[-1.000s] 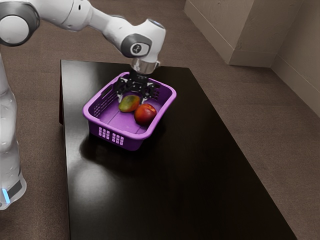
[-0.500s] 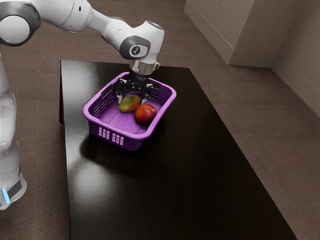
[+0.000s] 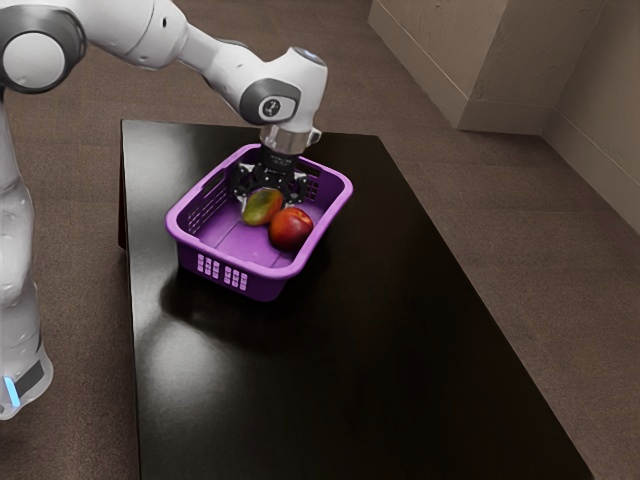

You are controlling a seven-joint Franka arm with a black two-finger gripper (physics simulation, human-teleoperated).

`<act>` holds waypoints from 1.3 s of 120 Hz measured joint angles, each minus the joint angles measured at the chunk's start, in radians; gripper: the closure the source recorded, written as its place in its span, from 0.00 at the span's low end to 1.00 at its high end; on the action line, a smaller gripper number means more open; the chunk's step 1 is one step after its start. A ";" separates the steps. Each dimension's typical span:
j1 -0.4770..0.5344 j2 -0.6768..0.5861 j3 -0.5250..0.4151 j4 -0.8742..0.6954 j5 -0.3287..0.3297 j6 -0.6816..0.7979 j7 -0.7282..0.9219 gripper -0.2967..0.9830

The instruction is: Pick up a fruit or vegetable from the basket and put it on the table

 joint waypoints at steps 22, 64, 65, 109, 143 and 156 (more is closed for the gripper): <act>0.001 0.004 0.003 0.002 0.004 0.001 0.009 0.55; 0.001 -0.029 0.003 0.104 0.008 -0.055 0.020 0.58; 0.001 -0.029 0.003 0.108 0.009 -0.058 0.020 0.58; 0.000 -0.033 -0.149 0.300 0.032 -0.166 0.017 0.59; -0.006 -0.019 -0.330 0.345 0.012 -0.193 -0.013 0.59; -0.004 -0.007 -0.387 0.351 -0.003 -0.192 -0.029 0.59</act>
